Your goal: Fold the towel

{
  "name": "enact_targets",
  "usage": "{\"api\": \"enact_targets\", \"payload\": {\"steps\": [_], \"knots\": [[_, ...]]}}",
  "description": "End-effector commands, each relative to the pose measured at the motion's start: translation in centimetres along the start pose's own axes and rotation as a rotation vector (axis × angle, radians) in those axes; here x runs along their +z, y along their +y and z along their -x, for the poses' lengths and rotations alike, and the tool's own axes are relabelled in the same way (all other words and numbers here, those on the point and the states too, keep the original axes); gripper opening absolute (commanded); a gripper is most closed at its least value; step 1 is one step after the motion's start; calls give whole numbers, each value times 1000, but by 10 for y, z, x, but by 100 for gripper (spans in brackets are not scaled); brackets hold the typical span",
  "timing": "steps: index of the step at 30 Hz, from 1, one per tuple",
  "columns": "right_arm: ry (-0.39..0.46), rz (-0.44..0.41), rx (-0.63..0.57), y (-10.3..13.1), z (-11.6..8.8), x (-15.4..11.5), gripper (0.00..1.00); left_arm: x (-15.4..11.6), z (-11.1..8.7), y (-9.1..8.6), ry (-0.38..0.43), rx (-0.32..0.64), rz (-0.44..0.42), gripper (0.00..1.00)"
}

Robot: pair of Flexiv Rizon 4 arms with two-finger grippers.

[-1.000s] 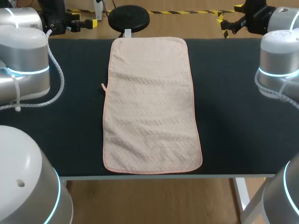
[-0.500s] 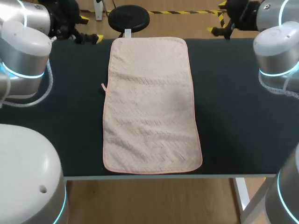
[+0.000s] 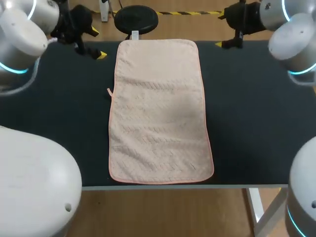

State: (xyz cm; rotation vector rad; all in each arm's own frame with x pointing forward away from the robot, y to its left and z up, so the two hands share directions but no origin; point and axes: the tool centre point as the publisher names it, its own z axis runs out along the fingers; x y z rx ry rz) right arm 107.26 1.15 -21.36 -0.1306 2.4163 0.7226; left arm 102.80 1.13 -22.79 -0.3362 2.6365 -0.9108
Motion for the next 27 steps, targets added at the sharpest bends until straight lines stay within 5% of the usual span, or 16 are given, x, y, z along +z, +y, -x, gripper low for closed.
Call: {"api": "enact_targets", "payload": {"steps": [1, 6, 10, 27], "knots": [[156, -97, 1, 3, 6, -3, 100, -2, 6, -4, 47, -2, 197, 100], [156, -97, 1, 3, 6, -3, 100, -2, 6, -4, 47, -2, 197, 100], [174, -173, -20, 10, 2, 5, 100, 18, -3, -6, 92, 135, 285, 100], [344, -356, 5, 32, -75, 46, 100, 74, -48, 24, 270, 196, 423, 100]]}}
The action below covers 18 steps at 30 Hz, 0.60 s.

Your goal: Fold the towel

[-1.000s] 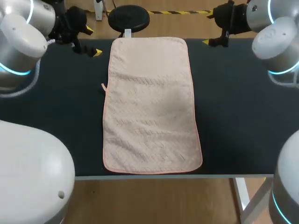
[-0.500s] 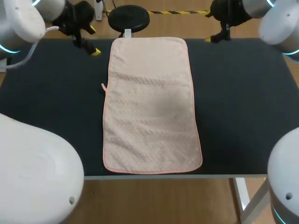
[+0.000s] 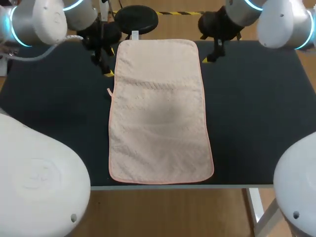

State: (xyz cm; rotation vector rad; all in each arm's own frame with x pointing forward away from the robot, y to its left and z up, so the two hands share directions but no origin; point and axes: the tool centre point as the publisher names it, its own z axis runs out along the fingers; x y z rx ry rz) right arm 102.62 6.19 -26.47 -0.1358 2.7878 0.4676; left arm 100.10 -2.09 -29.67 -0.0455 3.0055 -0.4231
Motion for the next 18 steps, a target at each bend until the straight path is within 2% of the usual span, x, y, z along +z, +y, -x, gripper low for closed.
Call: {"api": "enact_targets", "payload": {"steps": [1, 7, 8, 16, 18], "knots": [[34, -146, 1, 3, -3, 14, 100, 18, 5, -1, 33, -16, 33, 100], [89, -237, 43, -1, -16, 36, 100, 39, 0, 4, 64, -30, 79, 100], [94, -238, 46, -2, -17, 38, 100, 42, -1, 4, 61, -15, 111, 100], [150, -259, 84, -6, -27, 56, 100, 53, -3, 4, 71, -8, 130, 100], [173, -286, 79, -7, -31, 59, 100, 56, -3, 4, 73, -4, 136, 100]]}}
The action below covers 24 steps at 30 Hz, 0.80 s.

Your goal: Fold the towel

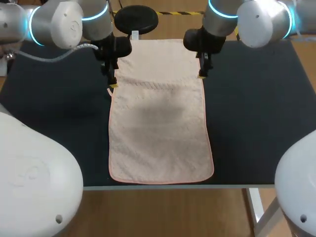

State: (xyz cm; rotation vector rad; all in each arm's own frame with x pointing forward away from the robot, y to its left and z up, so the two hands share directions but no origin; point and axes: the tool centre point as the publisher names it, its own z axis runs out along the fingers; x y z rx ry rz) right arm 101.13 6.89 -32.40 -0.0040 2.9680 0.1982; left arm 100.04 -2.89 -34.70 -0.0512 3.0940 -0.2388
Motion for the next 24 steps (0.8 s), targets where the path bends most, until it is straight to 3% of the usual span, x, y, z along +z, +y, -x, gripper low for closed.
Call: {"api": "enact_targets", "payload": {"steps": [1, 15, 24], "knots": [[37, -89, 10, 3, 1, 9, 100, 6, 3, -4, 6, 9, 16, 100], [80, -70, -18, 3, -17, 36, 100, 31, -5, -16, 39, 39, 23, 100], [73, -70, -70, 2, -16, 34, 100, 35, -5, -16, 55, 33, 26, 100]]}}
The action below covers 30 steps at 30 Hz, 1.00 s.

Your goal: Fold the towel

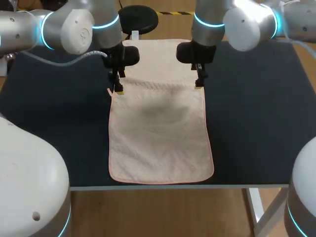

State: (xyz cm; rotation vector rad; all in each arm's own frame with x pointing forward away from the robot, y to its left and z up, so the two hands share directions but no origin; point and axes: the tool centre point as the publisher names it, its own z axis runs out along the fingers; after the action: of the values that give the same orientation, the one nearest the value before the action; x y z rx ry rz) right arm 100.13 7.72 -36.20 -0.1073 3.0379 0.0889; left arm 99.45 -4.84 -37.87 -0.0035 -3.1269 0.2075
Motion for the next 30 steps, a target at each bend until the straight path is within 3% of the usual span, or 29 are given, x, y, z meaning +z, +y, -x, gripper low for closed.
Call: {"api": "enact_targets", "payload": {"steps": [1, 9, 14, 20, 30], "knots": [[1, -2, 0, -1, 0, -3, 100, 1, 3, -2, 7, 1, 5, 100], [-2, 14, -9, -1, 1, -1, 100, 1, 4, -1, -1, 3, 12, 100], [35, 10, 13, 1, 5, 18, 100, 10, 5, -1, 1, 10, 39, 100], [71, -39, 56, 1, 2, 34, 100, 21, 1, -1, -13, 17, 12, 100], [82, -34, 80, -3, 1, 51, 100, 37, -1, 2, 12, 17, 36, 100]]}}
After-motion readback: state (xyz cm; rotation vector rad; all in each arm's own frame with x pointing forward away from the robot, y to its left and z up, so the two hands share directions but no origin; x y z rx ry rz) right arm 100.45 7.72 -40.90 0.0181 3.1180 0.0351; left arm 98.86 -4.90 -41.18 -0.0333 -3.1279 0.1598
